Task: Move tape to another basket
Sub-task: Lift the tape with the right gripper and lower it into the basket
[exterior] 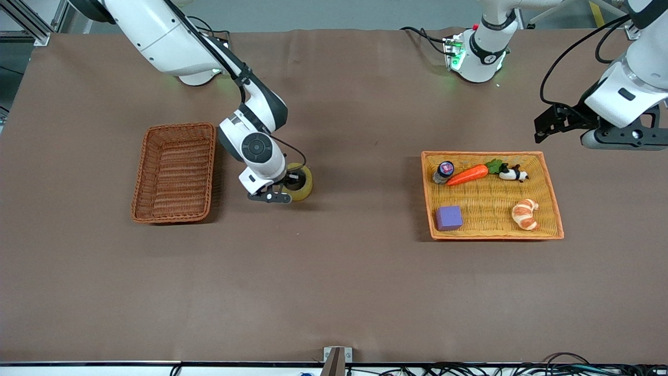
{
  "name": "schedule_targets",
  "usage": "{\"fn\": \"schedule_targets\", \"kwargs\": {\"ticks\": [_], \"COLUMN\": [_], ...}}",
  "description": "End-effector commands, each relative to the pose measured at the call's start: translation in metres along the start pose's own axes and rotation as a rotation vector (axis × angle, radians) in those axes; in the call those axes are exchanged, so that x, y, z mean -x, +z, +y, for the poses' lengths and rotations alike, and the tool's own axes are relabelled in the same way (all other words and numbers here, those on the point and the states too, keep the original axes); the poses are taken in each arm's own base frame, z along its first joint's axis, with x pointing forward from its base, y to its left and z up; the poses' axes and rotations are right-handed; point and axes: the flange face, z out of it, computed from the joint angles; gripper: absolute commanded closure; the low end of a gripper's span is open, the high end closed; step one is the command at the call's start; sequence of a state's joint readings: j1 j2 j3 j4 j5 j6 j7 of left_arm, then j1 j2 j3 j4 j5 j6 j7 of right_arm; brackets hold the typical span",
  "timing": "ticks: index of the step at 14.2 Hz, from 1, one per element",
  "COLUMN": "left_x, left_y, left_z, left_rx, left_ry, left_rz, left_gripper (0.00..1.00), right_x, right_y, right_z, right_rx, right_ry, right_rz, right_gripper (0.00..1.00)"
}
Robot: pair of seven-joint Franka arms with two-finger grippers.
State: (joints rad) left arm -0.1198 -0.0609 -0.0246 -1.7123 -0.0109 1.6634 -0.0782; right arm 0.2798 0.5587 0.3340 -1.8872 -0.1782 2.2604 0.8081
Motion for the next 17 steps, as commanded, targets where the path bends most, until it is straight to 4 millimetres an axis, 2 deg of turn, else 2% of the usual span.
{"fn": "schedule_targets", "kwargs": {"ticks": [1, 3, 4, 6, 7, 9, 10, 12, 14, 17], "left_x": [0.002, 0.001, 0.001, 0.001, 0.0, 0.001, 0.001, 0.001, -0.001, -0.003], "left_y": [0.0, 0.004, 0.005, 0.005, 0.006, 0.006, 0.006, 0.006, 0.003, 0.004], "left_z": [-0.002, 0.006, 0.008, 0.007, 0.005, 0.004, 0.005, 0.005, 0.004, 0.002], "left_rx": [0.018, 0.012, 0.011, 0.009, 0.009, 0.009, 0.008, 0.008, 0.007, 0.007], "left_ry": [-0.001, 0.0, 0.004, 0.001, 0.0, 0.003, 0.0, -0.002, -0.002, -0.006], "left_rz": [-0.004, -0.01, -0.013, -0.013, -0.015, -0.016, -0.016, -0.016, -0.002, 0.009], "left_gripper": [0.0, 0.0, 0.0, 0.0, 0.0, 0.0, 0.0, 0.0, 0.0, 0.0], "right_x": [-0.026, -0.047, -0.054, -0.057, -0.052, -0.049, -0.045, -0.032, -0.021, -0.011], "right_y": [-0.074, -0.117, -0.131, -0.142, -0.142, -0.131, -0.116, -0.071, -0.044, -0.018], "right_z": [0.048, 0.111, 0.14, 0.195, 0.22, 0.274, 0.289, 0.309, 0.325, 0.348], "right_rx": [0.051, 0.087, 0.112, 0.141, 0.146, 0.142, 0.135, 0.122, 0.114, 0.105], "right_ry": [0.0, -0.071, -0.105, -0.137, -0.149, -0.186, -0.192, -0.183, -0.177, -0.187], "right_rz": [0.029, 0.048, 0.041, 0.016, 0.011, 0.001, -0.007, -0.011, -0.018, -0.025], "right_gripper": [0.99, 0.99, 0.99, 0.99, 0.99, 0.99, 0.98, 0.98, 0.98, 0.98]}}
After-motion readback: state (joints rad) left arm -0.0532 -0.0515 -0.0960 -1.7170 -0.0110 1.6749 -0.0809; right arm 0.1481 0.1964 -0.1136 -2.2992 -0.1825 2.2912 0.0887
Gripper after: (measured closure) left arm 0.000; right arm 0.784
